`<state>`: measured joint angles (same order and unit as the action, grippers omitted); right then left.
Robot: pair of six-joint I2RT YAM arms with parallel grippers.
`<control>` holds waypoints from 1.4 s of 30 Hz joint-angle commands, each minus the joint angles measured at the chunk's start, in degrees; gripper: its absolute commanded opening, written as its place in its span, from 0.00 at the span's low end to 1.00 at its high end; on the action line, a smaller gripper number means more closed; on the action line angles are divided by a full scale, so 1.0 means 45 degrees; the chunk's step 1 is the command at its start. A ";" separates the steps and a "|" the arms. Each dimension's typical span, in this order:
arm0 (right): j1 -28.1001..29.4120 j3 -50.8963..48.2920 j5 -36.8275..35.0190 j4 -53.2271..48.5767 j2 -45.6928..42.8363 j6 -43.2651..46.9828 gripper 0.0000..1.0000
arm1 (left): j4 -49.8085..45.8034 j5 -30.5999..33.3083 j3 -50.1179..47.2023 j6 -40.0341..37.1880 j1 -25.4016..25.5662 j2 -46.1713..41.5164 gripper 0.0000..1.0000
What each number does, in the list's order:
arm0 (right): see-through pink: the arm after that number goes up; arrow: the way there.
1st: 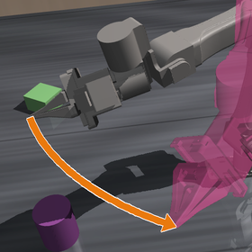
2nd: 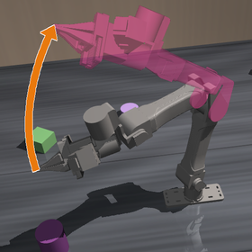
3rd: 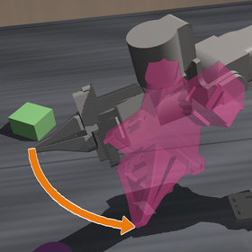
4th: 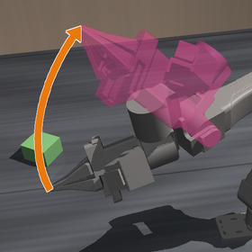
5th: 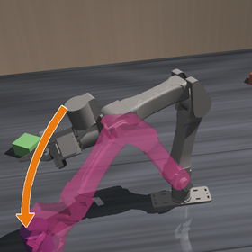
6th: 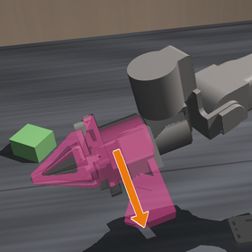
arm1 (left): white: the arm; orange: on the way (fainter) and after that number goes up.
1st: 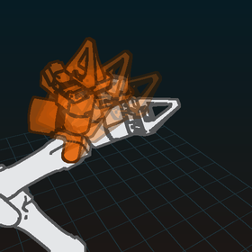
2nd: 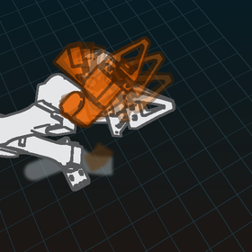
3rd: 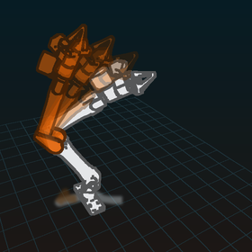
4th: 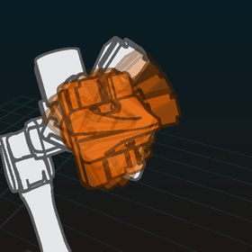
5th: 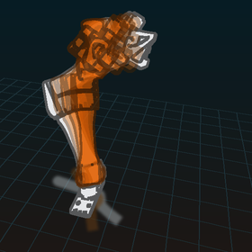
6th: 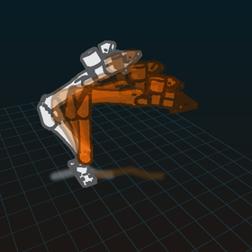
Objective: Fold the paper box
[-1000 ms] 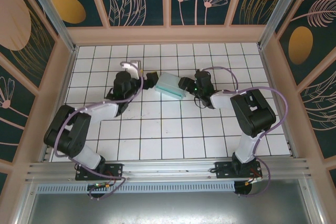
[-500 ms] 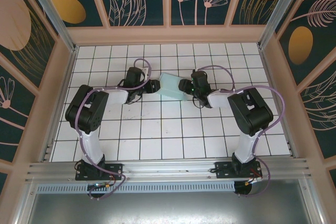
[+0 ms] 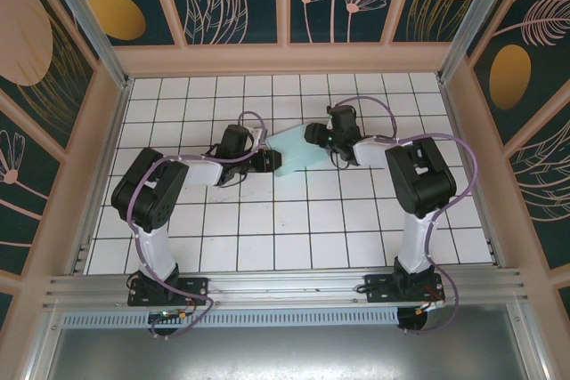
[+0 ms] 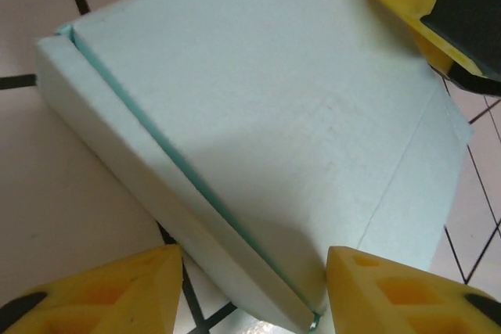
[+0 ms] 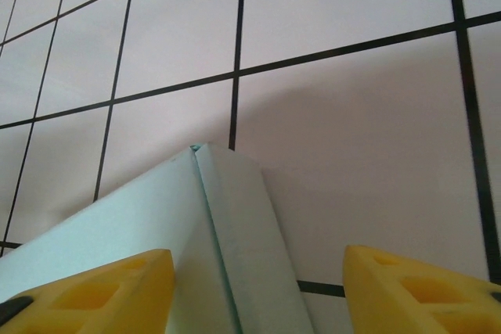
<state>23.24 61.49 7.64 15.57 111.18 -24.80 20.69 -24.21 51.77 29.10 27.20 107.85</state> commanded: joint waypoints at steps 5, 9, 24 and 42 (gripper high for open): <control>-0.0429 -0.1118 0.0517 0.0438 -0.1228 -0.0153 0.66 | 0.0852 0.0322 -0.0132 0.0851 -0.0457 -0.0343 0.62; -0.0467 -0.1467 0.1212 0.0556 -0.1121 -0.0115 0.63 | 0.1273 -0.0142 -0.0088 0.1275 -0.0561 0.0127 0.54; -0.0626 -0.1927 0.1934 0.1133 -0.1533 -0.0360 0.59 | 0.1810 -0.0628 -0.0500 0.1482 -0.0822 0.0564 0.29; -0.1495 -0.3271 0.5408 0.3912 -0.1770 -0.2837 0.75 | 0.6087 -0.2936 -0.2324 0.3753 -0.2050 0.1695 0.20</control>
<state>16.49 47.79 27.59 29.43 103.48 -34.72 46.46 -36.03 43.07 43.42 18.79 112.90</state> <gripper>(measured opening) 0.749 0.202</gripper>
